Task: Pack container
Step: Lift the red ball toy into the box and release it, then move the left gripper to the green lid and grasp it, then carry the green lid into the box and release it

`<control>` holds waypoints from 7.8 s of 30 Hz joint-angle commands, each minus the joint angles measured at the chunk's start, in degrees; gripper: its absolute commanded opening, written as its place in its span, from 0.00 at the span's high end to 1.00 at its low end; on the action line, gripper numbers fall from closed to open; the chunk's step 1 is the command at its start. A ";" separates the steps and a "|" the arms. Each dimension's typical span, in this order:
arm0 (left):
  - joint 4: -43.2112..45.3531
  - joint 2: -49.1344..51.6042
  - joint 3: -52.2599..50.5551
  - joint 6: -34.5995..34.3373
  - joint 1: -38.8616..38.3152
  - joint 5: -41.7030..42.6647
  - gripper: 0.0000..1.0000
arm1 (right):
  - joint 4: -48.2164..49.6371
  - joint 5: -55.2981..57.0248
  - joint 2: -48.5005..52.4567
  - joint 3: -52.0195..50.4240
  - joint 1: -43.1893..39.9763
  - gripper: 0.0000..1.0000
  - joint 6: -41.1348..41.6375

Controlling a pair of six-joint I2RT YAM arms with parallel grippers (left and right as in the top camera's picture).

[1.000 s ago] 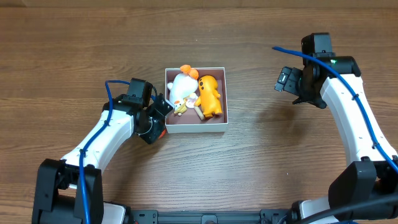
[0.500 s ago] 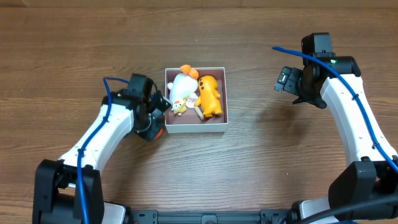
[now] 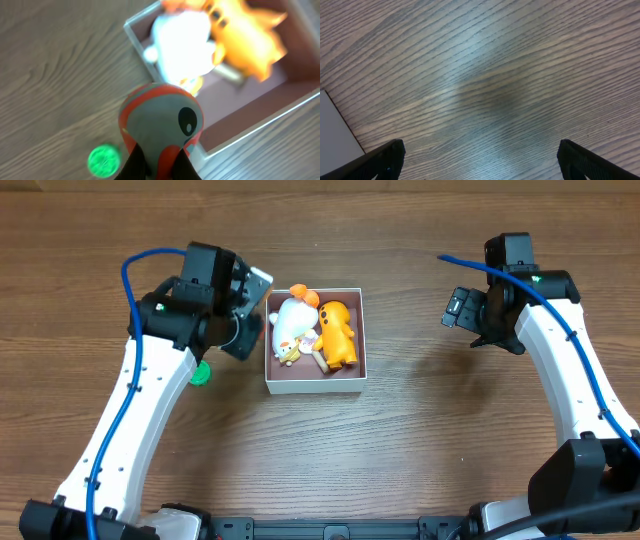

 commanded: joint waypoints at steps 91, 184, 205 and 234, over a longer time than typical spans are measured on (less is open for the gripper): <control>-17.55 1.31 1.70 -49.33 5.64 -19.08 0.00 | 0.33 0.79 0.09 1.03 -0.15 0.00 -0.11; -0.61 21.07 1.31 -25.81 15.65 -7.19 0.67 | 0.33 0.79 0.09 1.03 -0.15 0.00 -0.11; -7.80 21.07 21.42 -25.38 0.76 2.08 0.62 | 0.33 0.79 0.09 1.03 -0.15 0.00 -0.11; 2.38 21.66 10.95 -32.83 -11.15 1.46 0.62 | 0.33 0.79 0.09 1.03 -0.15 0.00 -0.11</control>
